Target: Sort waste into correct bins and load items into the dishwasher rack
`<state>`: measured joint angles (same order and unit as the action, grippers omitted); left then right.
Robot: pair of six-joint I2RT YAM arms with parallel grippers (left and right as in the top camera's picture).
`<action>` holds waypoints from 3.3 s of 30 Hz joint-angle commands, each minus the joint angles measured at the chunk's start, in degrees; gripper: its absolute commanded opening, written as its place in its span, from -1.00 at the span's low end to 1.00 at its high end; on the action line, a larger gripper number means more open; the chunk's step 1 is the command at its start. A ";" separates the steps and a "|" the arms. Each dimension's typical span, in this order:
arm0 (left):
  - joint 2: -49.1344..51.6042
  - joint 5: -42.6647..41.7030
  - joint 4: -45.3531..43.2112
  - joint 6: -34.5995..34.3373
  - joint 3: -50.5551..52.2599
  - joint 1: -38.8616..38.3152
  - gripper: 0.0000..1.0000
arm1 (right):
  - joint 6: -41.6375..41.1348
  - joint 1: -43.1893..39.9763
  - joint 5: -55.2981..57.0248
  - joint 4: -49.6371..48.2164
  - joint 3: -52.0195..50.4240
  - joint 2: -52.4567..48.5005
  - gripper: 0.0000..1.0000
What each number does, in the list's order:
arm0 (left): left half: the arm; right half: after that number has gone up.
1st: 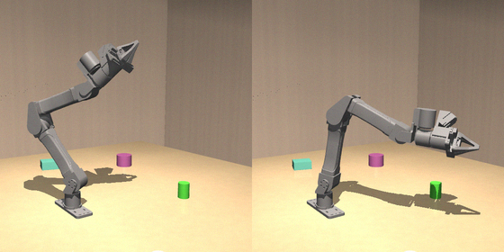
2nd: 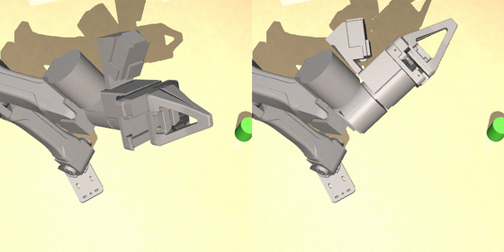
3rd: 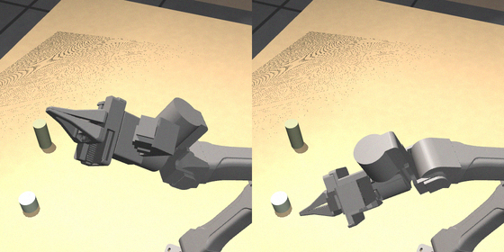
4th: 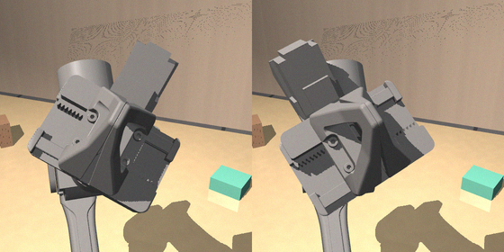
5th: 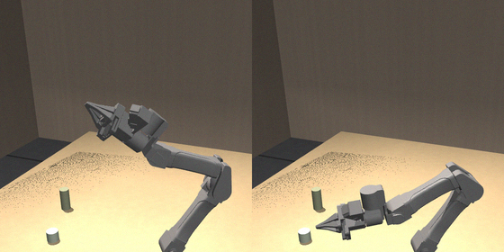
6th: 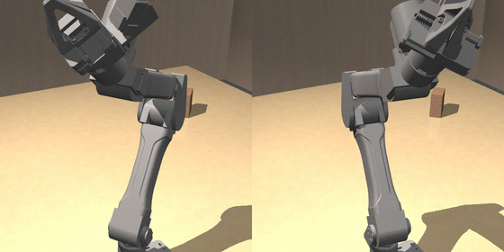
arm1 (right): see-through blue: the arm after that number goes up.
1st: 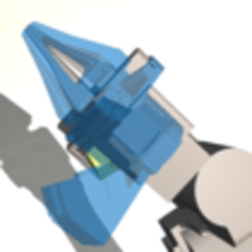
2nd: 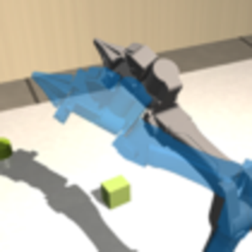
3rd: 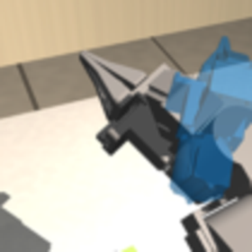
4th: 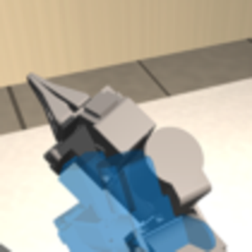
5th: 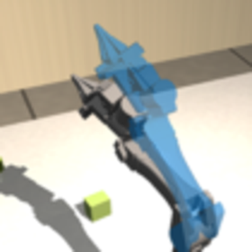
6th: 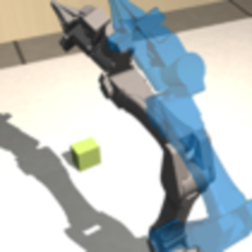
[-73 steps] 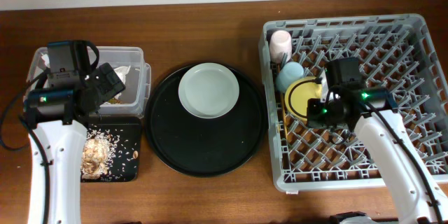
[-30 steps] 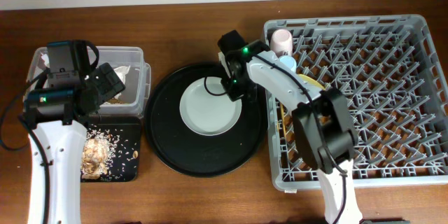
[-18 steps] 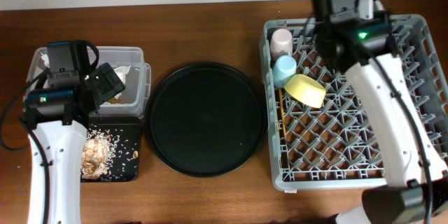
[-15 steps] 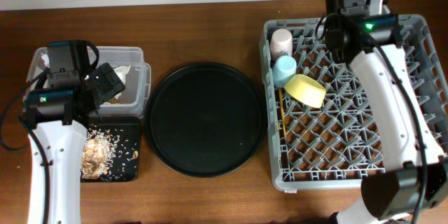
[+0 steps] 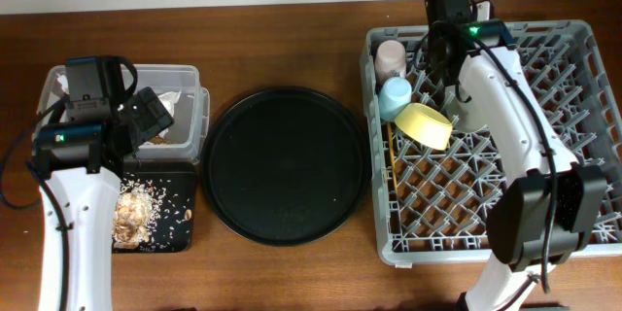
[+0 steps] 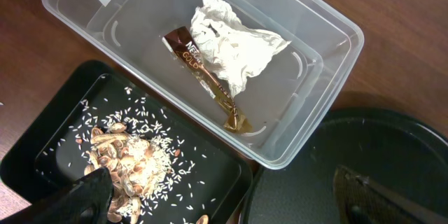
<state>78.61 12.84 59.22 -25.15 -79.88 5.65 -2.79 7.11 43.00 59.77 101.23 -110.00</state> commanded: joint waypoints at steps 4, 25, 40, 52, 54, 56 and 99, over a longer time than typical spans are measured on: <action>-0.28 0.00 0.02 -0.52 -0.70 0.15 0.98 | 0.83 -0.44 -51.49 -4.37 3.26 10.01 0.68; -0.28 0.00 0.04 -0.55 -0.70 0.15 0.98 | 1.51 -0.39 -45.81 -0.59 1.68 51.69 0.97; -0.28 0.00 0.04 -0.55 -0.70 0.15 0.98 | 0.13 -0.44 -45.99 -60.26 -87.43 109.81 0.97; -0.28 0.00 0.04 -0.55 -0.70 0.15 0.98 | 8.55 -0.50 -46.64 -55.47 -100.91 109.81 0.97; -0.28 0.00 0.02 -0.52 -0.70 0.15 0.98 | 8.55 -0.50 -46.64 -55.47 -100.91 109.81 0.97; -0.28 0.00 0.04 -0.55 -0.70 0.15 0.99 | 8.55 -0.50 -46.64 -55.49 -100.91 109.81 0.97; -78.31 -10.56 -54.42 30.03 79.36 -4.39 0.98 | 8.55 -0.44 -46.64 -55.49 -100.91 109.81 0.97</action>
<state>0.62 2.15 4.56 -8.60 -0.73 1.34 5.82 6.79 -3.70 3.92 0.62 -0.58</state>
